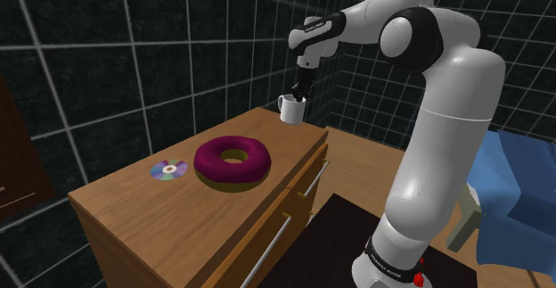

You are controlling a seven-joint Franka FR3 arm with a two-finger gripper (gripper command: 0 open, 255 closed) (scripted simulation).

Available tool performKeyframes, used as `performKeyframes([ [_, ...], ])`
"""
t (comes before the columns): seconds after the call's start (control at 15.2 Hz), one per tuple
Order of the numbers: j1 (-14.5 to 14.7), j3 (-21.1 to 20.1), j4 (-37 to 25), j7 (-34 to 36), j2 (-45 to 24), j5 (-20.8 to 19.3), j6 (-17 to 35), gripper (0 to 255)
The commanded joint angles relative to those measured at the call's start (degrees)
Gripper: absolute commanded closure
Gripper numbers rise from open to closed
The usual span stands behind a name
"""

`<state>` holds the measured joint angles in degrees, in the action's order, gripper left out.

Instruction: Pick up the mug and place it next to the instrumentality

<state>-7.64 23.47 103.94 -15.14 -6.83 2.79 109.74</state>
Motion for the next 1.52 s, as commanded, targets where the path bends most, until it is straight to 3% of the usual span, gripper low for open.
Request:
performKeyframes([
  [0.0,-0.03,0.04,-1.37,0.03,0.19,-0.09,-1.55,255],
  [0.92,-0.19,0.19,-11.56,0.21,0.53,-0.33,-12.04,255],
  [1.45,5.73,-4.4,-11.62,10.76,0.71,-0.78,-12.1,255],
])
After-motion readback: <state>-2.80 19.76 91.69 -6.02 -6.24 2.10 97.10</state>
